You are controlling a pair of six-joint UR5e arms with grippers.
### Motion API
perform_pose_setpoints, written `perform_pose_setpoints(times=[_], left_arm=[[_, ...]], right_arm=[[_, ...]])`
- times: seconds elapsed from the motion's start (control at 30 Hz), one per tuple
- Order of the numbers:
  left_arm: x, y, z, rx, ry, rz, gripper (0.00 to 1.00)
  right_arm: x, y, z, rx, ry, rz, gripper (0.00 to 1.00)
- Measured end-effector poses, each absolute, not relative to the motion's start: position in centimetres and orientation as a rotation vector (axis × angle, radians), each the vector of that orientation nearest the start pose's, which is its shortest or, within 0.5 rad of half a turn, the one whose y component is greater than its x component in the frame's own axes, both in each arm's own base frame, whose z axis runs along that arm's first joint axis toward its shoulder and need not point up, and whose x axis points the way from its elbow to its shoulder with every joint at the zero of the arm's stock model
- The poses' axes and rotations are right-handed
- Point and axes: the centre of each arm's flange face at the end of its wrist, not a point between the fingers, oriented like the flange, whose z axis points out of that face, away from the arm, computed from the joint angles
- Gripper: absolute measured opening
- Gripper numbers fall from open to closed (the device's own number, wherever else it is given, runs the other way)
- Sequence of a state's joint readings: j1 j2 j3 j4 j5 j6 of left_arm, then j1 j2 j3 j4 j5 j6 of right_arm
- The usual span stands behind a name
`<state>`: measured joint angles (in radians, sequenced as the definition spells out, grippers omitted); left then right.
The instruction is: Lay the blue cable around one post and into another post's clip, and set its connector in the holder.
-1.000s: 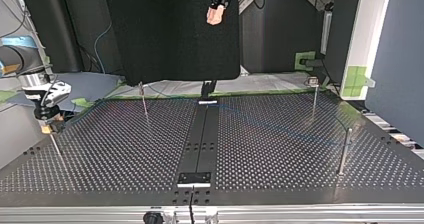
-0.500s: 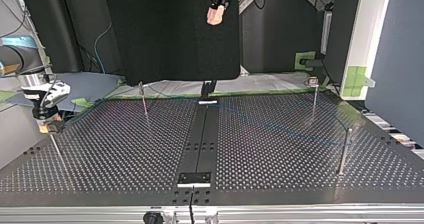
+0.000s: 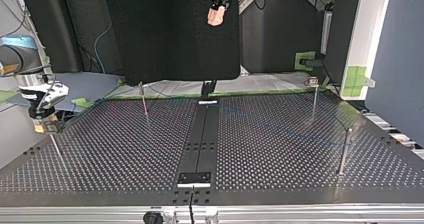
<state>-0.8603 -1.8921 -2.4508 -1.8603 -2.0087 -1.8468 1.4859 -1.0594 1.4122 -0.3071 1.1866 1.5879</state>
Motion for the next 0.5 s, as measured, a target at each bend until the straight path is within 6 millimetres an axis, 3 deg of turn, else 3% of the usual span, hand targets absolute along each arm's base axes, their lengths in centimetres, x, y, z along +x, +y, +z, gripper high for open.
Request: perform_pose_setpoints(times=[0.5], left_arm=[[17.52,-34.23,10.77,0.086,1.525,-0.585,1.0]], right_arm=[[10.87,-67.52,29.58,1.414,-1.144,1.373,0.95]])
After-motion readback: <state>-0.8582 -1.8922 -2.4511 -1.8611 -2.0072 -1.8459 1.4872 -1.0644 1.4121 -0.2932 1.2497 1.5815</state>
